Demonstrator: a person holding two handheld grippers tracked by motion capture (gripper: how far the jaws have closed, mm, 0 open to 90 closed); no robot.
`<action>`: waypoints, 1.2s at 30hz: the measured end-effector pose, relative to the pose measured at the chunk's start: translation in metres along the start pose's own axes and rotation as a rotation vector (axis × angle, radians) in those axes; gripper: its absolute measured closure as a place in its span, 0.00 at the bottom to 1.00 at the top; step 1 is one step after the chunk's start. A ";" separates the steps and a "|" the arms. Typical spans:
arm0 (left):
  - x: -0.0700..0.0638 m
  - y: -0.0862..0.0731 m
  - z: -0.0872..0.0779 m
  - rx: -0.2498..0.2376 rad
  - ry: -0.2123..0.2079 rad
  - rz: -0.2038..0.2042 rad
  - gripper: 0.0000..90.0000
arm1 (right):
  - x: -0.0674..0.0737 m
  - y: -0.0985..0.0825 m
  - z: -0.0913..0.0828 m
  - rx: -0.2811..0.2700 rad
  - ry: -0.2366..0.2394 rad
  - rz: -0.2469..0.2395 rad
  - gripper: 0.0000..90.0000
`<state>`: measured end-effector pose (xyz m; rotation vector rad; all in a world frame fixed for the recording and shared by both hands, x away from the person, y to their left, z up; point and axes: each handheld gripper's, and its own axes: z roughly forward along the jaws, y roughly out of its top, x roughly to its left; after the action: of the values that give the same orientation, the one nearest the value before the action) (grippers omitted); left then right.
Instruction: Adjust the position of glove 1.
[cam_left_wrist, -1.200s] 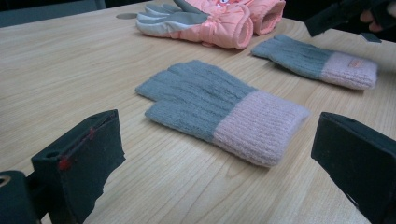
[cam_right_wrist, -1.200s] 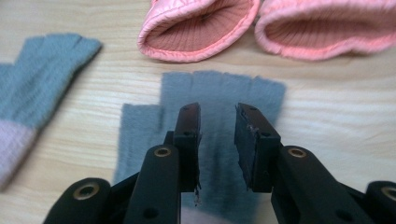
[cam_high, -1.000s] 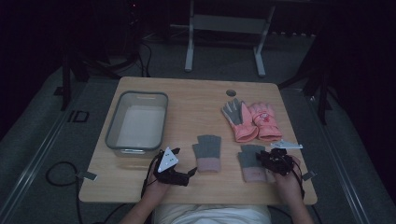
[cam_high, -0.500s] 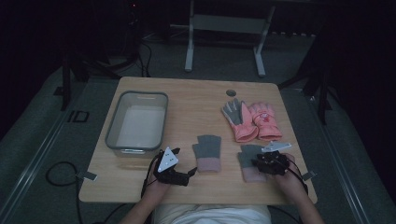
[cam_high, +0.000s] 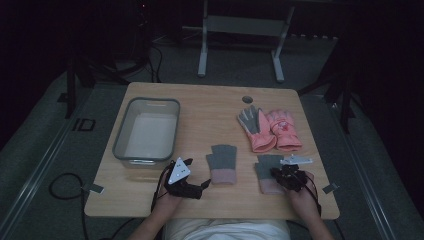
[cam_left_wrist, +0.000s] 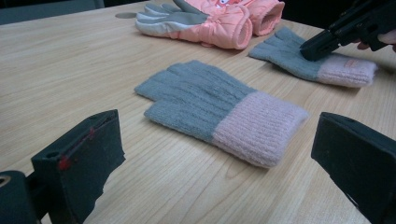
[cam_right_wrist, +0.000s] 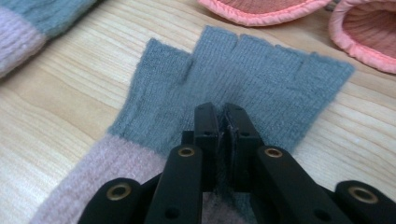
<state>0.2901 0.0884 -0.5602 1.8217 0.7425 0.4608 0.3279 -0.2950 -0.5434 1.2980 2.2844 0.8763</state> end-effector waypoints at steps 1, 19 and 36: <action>0.000 0.000 0.000 0.000 0.000 0.001 0.02 | 0.002 0.001 -0.001 0.000 -0.016 0.006 0.95; 0.000 0.000 0.000 0.001 0.001 0.000 0.02 | 0.028 0.071 -0.069 -0.195 -0.056 0.057 0.95; 0.001 0.000 0.000 0.000 -0.004 -0.004 0.02 | 0.079 0.127 -0.048 -0.244 0.048 0.022 0.95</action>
<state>0.2909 0.0889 -0.5602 1.8205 0.7440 0.4546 0.3397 -0.1944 -0.4235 1.2080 2.1221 1.1641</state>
